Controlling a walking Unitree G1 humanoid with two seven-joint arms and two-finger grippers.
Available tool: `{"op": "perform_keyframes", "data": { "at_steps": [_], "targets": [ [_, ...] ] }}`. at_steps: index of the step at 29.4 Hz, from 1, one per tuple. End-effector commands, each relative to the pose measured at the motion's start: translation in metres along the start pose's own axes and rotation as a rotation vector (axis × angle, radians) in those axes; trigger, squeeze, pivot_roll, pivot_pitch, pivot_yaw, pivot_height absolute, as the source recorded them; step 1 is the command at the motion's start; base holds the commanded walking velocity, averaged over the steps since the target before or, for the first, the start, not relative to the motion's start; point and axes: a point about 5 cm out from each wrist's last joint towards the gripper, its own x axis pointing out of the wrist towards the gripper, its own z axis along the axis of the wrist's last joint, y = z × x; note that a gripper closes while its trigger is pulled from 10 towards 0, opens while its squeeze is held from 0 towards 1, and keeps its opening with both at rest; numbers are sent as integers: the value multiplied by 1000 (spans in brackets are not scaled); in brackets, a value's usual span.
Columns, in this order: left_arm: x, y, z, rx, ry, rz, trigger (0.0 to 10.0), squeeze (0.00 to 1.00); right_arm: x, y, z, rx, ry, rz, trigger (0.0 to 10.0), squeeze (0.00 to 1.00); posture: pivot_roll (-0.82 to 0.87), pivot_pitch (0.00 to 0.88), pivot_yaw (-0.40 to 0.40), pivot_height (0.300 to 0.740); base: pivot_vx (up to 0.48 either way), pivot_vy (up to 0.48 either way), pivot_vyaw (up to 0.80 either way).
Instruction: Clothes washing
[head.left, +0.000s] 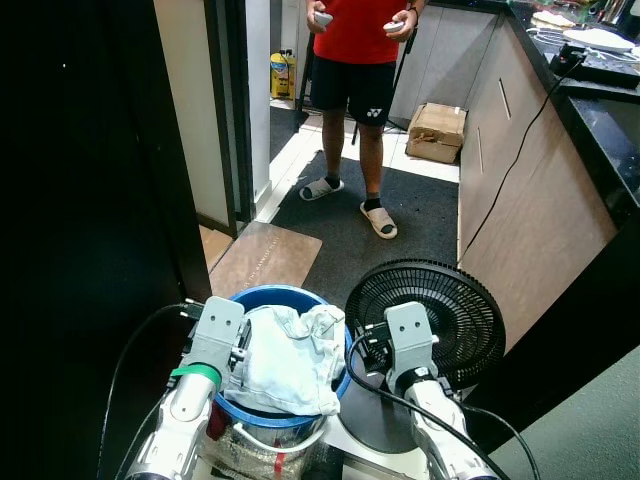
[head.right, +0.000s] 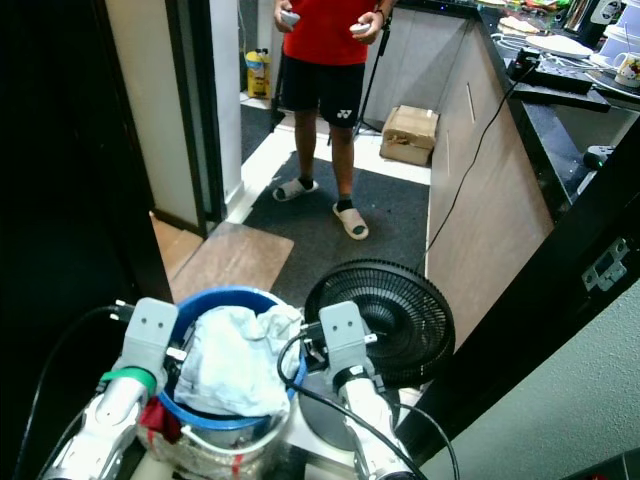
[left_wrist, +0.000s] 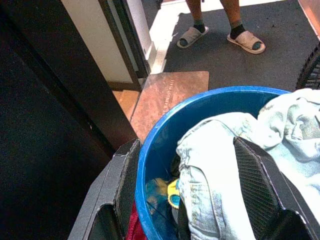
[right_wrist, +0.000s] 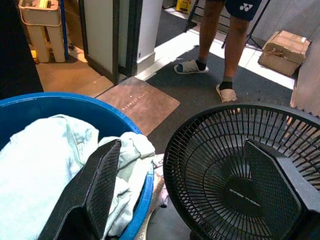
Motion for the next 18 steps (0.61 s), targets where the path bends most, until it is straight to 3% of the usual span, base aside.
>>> {"op": "perform_keyframes", "data": {
  "at_steps": [1, 18],
  "targets": [
    [-3, -5, -8, 9, 35, -18, 10000, 0, -1, -2, -2, 9, 11, -7, 10000, 0, 109, 48, -21, 740, 0, 0, 0],
    [-6, -18, -12, -15, 53, -29, 10000, 0, 2, -3, 0, -5, 9, 3, 10000, 0, 112, 68, -35, 740, 0, 0, 0]
  ]
}}
